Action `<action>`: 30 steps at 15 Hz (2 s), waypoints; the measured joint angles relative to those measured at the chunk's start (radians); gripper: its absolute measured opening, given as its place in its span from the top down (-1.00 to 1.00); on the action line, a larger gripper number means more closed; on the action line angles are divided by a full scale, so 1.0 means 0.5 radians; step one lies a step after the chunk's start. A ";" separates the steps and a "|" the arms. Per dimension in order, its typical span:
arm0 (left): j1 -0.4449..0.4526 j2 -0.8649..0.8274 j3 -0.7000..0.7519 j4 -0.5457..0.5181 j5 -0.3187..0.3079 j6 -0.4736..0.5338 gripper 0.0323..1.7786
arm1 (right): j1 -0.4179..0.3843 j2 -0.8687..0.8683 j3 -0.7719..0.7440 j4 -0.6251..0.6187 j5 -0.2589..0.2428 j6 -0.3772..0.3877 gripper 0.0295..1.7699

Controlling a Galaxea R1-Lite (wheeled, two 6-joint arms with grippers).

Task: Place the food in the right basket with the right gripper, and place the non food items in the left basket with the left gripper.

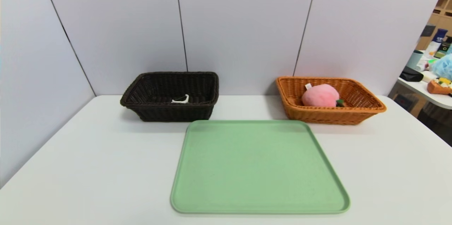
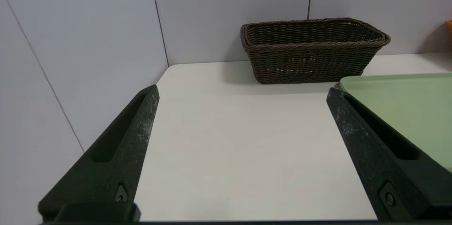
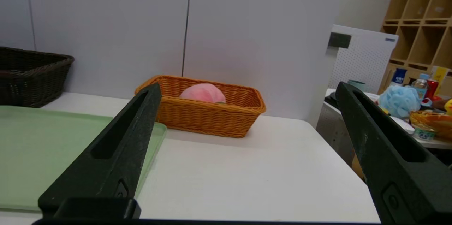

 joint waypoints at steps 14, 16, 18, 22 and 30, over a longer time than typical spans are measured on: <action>0.000 -0.001 0.175 0.371 -0.078 -0.183 -0.90 | 0.000 0.000 0.035 0.796 0.072 0.213 -0.92; 0.000 -0.001 0.175 0.369 -0.066 -0.263 -0.90 | 0.000 0.000 0.035 0.794 0.070 0.234 -0.92; 0.000 -0.001 0.175 0.369 -0.064 -0.289 -0.90 | 0.000 0.000 0.035 0.795 0.068 0.237 -0.92; 0.000 -0.001 0.175 0.367 -0.063 -0.291 -0.90 | 0.000 0.000 0.034 0.796 0.068 0.237 -0.92; 0.000 0.000 0.175 0.367 -0.064 -0.290 -0.90 | 0.000 0.000 0.035 0.799 0.075 0.211 -0.92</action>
